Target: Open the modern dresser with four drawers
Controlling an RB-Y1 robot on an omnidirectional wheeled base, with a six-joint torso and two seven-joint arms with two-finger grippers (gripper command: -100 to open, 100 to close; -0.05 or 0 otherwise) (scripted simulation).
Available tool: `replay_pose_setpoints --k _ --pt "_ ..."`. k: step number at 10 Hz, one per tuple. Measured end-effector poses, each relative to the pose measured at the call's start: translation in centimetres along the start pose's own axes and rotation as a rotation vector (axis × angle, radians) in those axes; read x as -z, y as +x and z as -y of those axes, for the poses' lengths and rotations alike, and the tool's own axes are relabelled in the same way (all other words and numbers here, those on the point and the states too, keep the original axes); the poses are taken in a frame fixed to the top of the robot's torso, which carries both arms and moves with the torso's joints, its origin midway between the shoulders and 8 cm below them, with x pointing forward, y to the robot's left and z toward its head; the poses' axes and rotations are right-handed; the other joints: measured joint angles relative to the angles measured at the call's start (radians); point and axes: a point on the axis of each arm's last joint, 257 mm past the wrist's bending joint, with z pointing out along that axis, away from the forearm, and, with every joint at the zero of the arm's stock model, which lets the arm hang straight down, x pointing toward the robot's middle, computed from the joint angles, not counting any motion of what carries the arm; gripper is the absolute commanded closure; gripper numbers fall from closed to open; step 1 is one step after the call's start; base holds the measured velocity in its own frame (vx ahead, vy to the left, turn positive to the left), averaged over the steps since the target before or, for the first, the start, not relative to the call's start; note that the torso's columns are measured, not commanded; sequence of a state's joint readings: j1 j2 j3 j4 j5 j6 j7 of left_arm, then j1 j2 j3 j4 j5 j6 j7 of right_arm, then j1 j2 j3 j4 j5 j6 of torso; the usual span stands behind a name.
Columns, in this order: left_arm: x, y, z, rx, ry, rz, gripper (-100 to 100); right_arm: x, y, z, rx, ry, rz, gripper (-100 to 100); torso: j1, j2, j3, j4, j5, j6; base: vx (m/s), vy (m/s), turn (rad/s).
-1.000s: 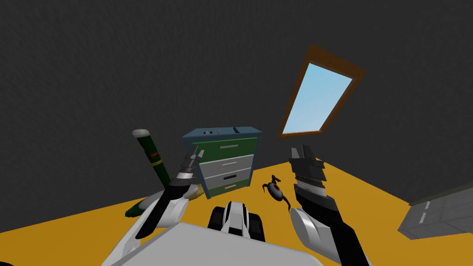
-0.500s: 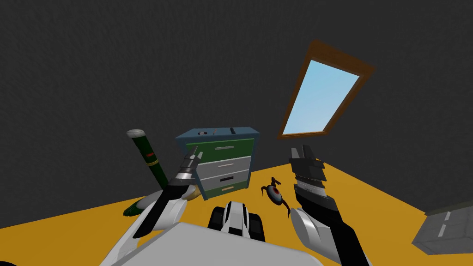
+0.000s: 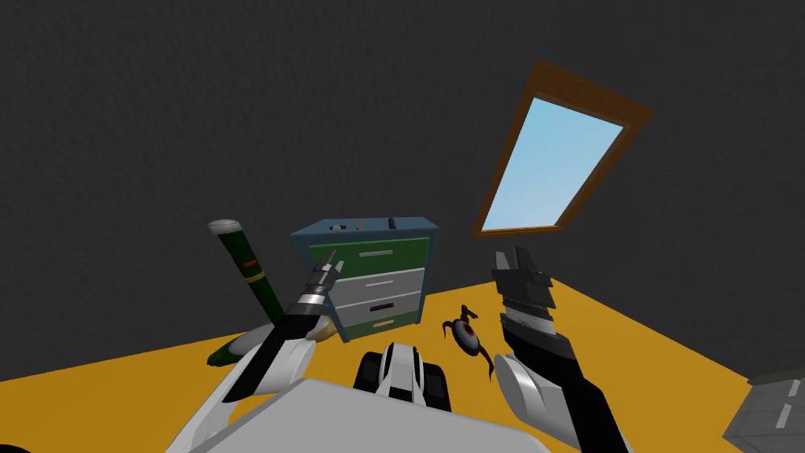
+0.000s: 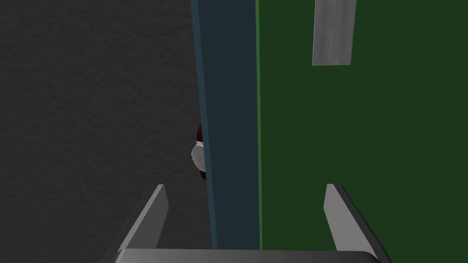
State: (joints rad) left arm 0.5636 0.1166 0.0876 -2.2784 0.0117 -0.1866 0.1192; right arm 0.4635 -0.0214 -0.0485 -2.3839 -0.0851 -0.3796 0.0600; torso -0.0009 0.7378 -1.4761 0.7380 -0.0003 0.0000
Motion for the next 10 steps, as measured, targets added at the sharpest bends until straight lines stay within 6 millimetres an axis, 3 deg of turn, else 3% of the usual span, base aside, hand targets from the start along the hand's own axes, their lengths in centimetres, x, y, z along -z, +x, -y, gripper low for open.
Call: replay_pose_setpoints --k 10 --pt "1.0 -2.6 -4.5 0.033 -0.191 0.064 -100 0.0 0.0 0.0 0.0 0.0 0.0 0 0.002 0.0 0.0 0.0 0.001 0.0 0.051 -0.101 0.044"
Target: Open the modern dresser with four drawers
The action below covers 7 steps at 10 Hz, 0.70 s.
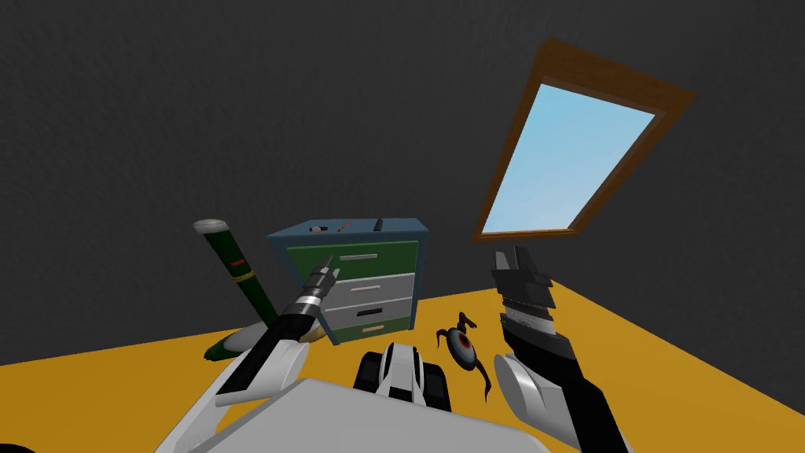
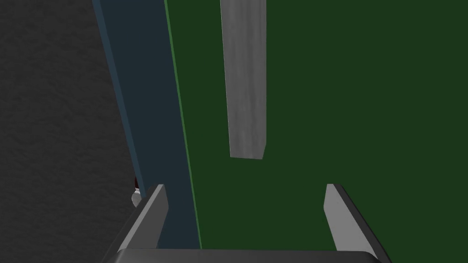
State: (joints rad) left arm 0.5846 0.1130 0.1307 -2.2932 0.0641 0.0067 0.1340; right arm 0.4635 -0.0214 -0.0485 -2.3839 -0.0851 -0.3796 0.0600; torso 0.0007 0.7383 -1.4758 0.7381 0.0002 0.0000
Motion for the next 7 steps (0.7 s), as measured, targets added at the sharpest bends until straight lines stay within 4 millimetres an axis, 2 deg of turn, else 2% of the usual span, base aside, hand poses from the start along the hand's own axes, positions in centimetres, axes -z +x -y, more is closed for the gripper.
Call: replay_pose_setpoints --k 4,6,7 --pt "0.3 -0.9 -1.6 0.016 -0.069 0.024 -100 0.0 0.0 0.0 0.0 0.0 0.0 0 0.0 0.0 0.0 0.0 0.0 0.0 0.037 -0.069 0.031" --pt "0.4 -0.9 -1.3 0.015 -0.071 0.027 -100 0.0 0.0 0.0 0.0 0.0 0.0 0 0.003 -0.003 -0.002 -0.001 0.001 0.0 0.073 0.017 -0.011" --pt "0.4 -0.9 -1.2 0.015 -0.072 0.027 100 0.0 0.0 0.0 0.0 0.0 0.0 0 0.001 -0.001 -0.001 -0.001 0.001 0.0 0.008 0.002 0.001"
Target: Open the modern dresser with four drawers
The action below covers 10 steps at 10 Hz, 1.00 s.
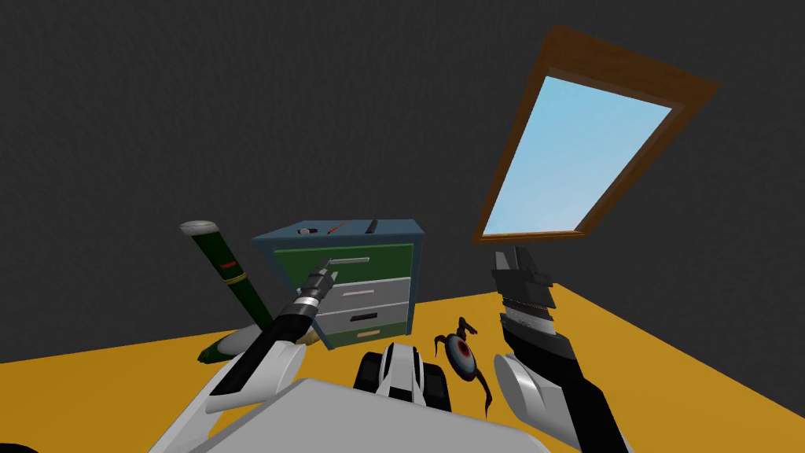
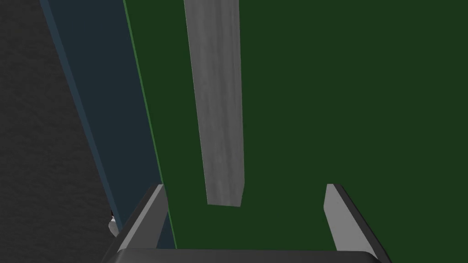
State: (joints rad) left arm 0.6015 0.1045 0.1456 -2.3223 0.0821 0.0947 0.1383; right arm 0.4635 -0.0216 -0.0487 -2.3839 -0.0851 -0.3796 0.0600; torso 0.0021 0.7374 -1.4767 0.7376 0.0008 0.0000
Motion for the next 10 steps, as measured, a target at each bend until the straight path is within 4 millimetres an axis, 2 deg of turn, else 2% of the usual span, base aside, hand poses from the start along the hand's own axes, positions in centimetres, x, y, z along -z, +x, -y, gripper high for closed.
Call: replay_pose_setpoints --k 6,7,10 --pt "0.7 0.3 0.8 0.0 0.006 -0.009 100 0.0 0.0 0.0 0.0 0.0 0.0 0 -0.001 0.001 0.001 0.001 -0.001 0.0 -0.14 -0.039 0.018" --pt "0.7 0.3 0.8 0.0 0.006 -0.01 -100 0.0 0.0 0.0 0.0 0.0 0.0 0 0.0 -0.005 -0.002 -0.001 0.0 0.0 0.073 0.013 -0.021" --pt "0.9 0.1 1.0 0.001 -0.006 -0.004 -100 0.0 0.0 0.0 0.0 0.0 0.0 0 -0.001 -0.006 -0.004 -0.002 0.0 0.0 0.162 0.035 -0.013"
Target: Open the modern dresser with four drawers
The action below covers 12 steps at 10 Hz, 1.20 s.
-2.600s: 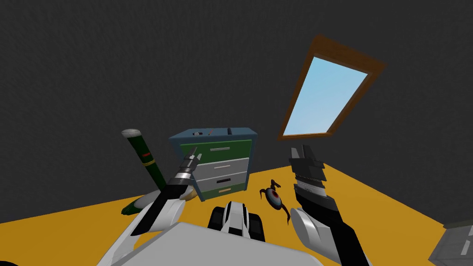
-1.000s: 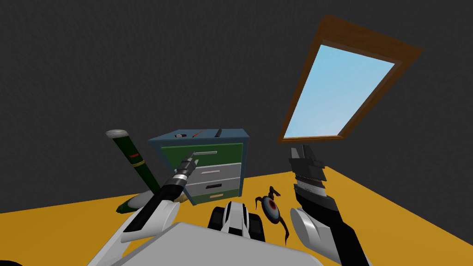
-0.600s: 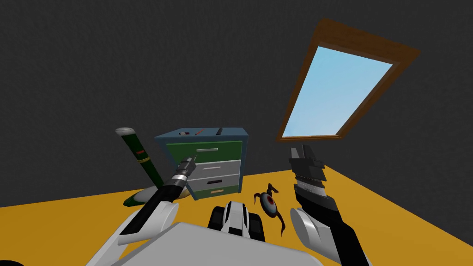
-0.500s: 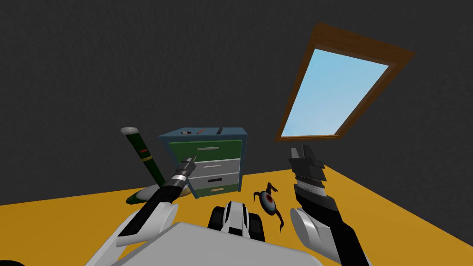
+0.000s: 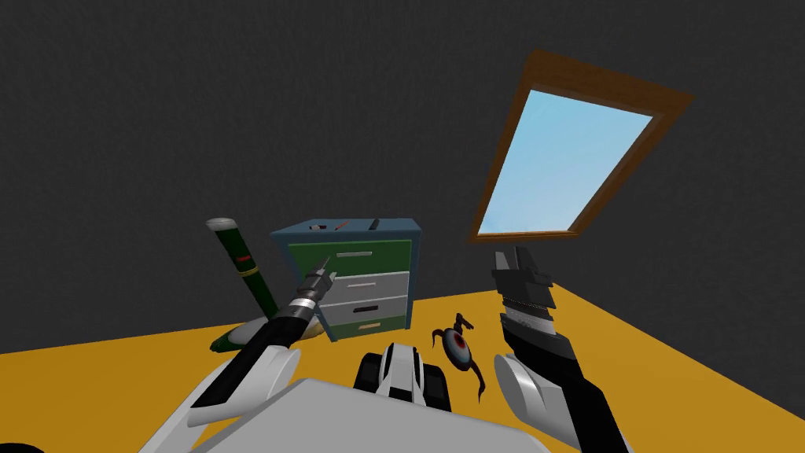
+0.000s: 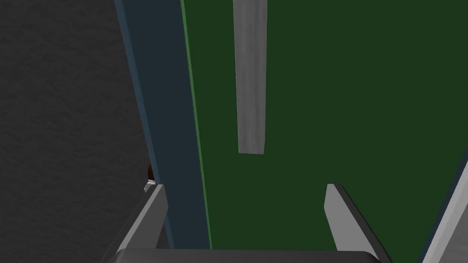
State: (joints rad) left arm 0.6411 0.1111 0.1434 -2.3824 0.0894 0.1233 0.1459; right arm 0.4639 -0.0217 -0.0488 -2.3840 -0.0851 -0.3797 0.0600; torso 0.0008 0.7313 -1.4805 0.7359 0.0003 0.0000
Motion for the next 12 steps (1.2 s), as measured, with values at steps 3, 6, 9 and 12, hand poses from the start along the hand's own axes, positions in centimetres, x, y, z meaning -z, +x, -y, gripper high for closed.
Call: replay_pose_setpoints --k 3,6,9,12 --pt "0.2 -0.2 0.1 0.001 -0.012 0.005 -100 0.0 0.0 0.0 0.0 0.0 0.0 0 -0.002 0.013 0.008 0.004 -0.001 0.0 0.128 0.025 -0.01" --pt "0.4 -0.2 0.6 0.002 -0.011 0.006 100 0.0 0.0 0.0 0.0 0.0 0.0 0 -0.002 0.011 0.007 0.003 -0.001 0.0 -0.011 0.009 0.006" --pt "0.8 0.0 1.1 0.003 -0.005 0.0 100 0.0 0.0 0.0 -0.001 0.0 0.0 0 -0.003 0.013 0.009 0.003 0.0 -0.001 -0.195 -0.063 0.017" --pt "1.2 0.0 0.8 0.002 -0.019 -0.001 100 0.0 0.0 0.0 -0.001 0.0 0.0 0 -0.002 0.005 0.002 0.002 -0.001 0.0 -0.134 -0.041 0.019"
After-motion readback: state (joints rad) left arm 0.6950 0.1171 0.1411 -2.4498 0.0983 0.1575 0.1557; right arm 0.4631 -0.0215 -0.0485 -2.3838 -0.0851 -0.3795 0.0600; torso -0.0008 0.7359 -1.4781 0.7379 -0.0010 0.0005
